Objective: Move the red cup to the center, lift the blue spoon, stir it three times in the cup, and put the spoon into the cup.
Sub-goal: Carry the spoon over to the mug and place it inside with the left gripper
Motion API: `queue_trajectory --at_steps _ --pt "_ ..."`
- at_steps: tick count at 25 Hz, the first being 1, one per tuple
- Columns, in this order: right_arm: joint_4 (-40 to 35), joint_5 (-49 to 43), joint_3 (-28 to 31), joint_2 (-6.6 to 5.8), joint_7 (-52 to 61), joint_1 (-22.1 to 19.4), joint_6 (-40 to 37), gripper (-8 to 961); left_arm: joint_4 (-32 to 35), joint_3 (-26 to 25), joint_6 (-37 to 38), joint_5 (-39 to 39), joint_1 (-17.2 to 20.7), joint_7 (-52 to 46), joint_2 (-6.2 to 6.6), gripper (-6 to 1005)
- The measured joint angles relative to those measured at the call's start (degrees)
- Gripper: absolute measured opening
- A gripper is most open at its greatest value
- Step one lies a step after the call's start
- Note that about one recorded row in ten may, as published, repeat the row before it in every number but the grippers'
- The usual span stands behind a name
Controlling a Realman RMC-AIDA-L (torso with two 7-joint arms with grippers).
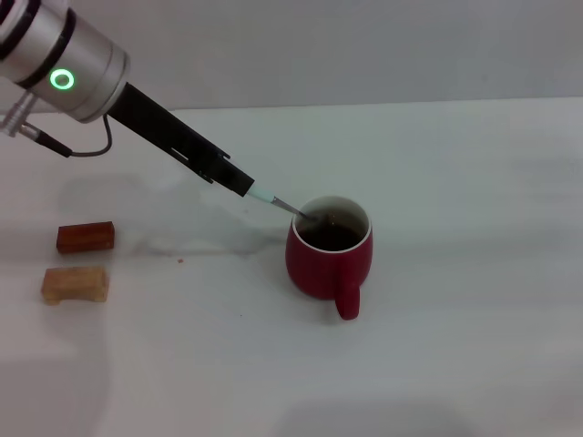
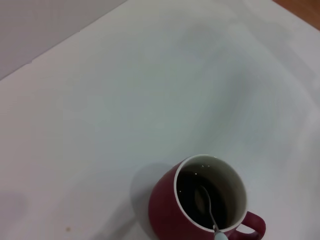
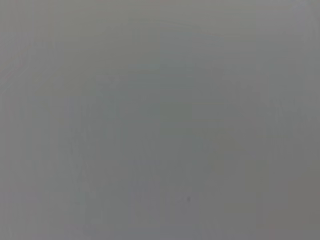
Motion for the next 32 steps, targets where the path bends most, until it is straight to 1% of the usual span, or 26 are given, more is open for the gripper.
queue_trajectory --at_steps 6,13,22,27,30,31,32 --pt "0.2 0.0 0.1 -0.07 0.0 -0.3 0.0 483 -0.9 2.3 -0.8 0.1 -0.3 0.1 -0.57 138" --pt "0.2 0.0 0.1 -0.03 0.0 -0.9 0.0 482 -1.2 3.6 -2.5 1.0 -0.7 0.2 -1.28 137" --pt "0.2 0.1 0.2 0.10 0.0 -1.5 0.0 482 -1.3 5.0 -5.5 2.3 -0.9 0.2 -2.55 137" --pt "0.2 0.2 0.4 0.11 0.0 -1.6 0.0 482 -1.5 4.8 -6.9 2.3 -0.9 0.2 -2.63 138" --pt "0.2 0.2 0.5 0.11 0.0 -1.6 0.0 483 -1.6 4.6 -7.0 2.3 -0.7 0.2 -2.19 138" --pt "0.2 0.2 0.4 0.11 0.0 -1.6 0.0 483 -1.5 4.3 -6.8 2.3 -0.3 0.2 -1.73 138" --pt "0.2 0.2 0.4 0.11 0.0 -1.6 0.0 482 -1.5 4.3 -6.8 2.3 -0.3 0.2 -1.73 138"
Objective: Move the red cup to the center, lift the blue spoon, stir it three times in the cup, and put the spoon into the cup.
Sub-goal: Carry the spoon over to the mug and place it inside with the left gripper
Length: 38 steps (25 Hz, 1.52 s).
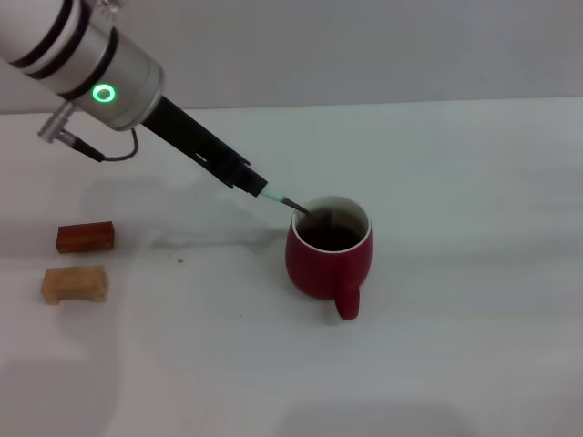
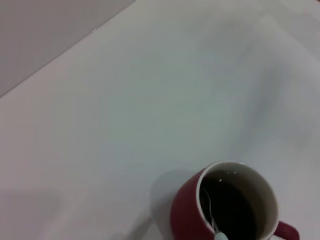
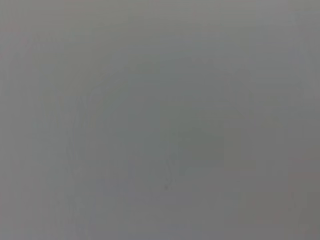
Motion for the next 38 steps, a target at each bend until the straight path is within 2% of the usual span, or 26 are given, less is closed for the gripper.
queue_trajectory --at_steps 4,7,11,14,22,29,38 --pt "0.0 -0.1 -0.2 0.00 0.0 0.2 0.0 481 0.7 -0.1 1.8 0.0 0.9 0.0 0.67 138" --pt "0.0 -0.1 -0.2 0.00 0.0 0.3 0.0 481 0.9 -0.1 2.5 0.0 0.9 0.1 0.69 138" --pt "0.0 -0.1 -0.3 0.00 0.0 0.5 0.0 482 1.0 0.3 3.7 0.0 0.5 0.7 0.15 138" --pt "0.1 -0.1 -0.3 0.00 0.0 0.4 0.0 482 0.8 1.1 4.0 -0.1 -0.6 1.4 -0.92 138" --pt "0.8 0.0 -0.1 0.00 0.0 0.1 0.0 482 0.6 2.1 2.0 0.1 -1.9 1.4 -1.25 137" --pt "1.2 0.1 -0.3 0.07 0.0 0.1 0.0 483 0.4 1.6 -0.6 2.0 -1.7 2.0 -0.79 137" --pt "1.2 0.1 -0.3 0.09 0.0 0.4 0.0 483 1.0 0.5 1.9 3.1 -0.6 1.9 -0.15 137"
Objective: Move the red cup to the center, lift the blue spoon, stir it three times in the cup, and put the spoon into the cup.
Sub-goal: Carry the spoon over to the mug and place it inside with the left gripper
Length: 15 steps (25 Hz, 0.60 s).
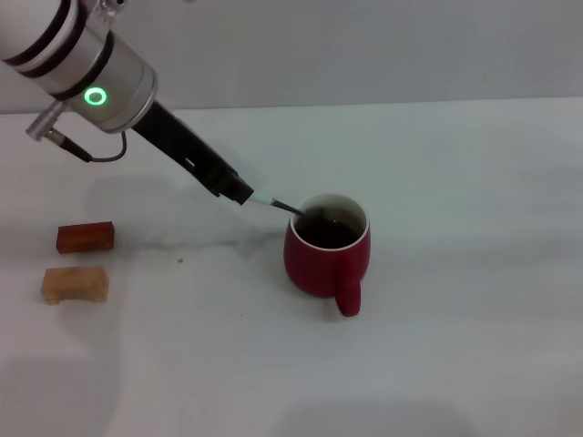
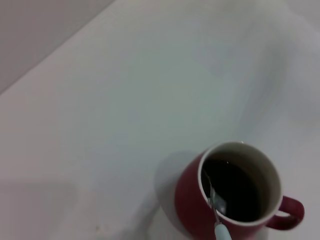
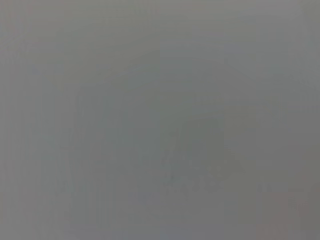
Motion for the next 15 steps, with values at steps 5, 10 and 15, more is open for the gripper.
queue_trajectory --at_steps 5,10,15 --pt "0.1 0.1 0.2 0.00 -1.3 0.3 0.0 483 0.4 0.0 1.8 0.0 0.1 0.2 -0.22 138" --pt "0.3 0.0 0.2 0.00 -1.4 0.3 0.0 482 0.7 0.5 2.2 -0.3 -0.4 0.7 -0.79 138" --pt "0.6 0.1 0.2 0.00 -1.4 0.3 0.1 483 0.3 1.1 1.6 -0.5 -1.6 1.5 -1.26 137"
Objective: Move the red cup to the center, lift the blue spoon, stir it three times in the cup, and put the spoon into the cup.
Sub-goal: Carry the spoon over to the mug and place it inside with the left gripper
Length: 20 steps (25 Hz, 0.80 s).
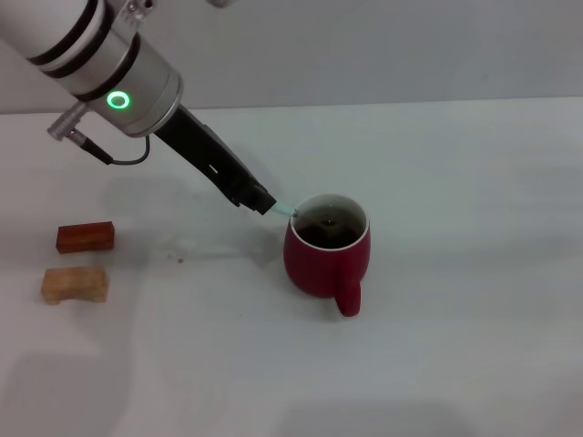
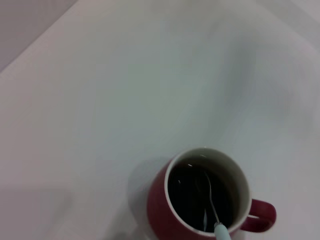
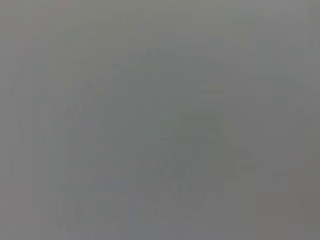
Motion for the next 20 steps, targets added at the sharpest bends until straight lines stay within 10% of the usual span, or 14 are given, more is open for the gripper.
queue_trajectory --at_steps 20 --pt "0.7 0.0 0.0 0.44 -0.1 0.1 0.0 482 0.4 -0.3 0.6 0.3 0.6 1.3 0.40 138"
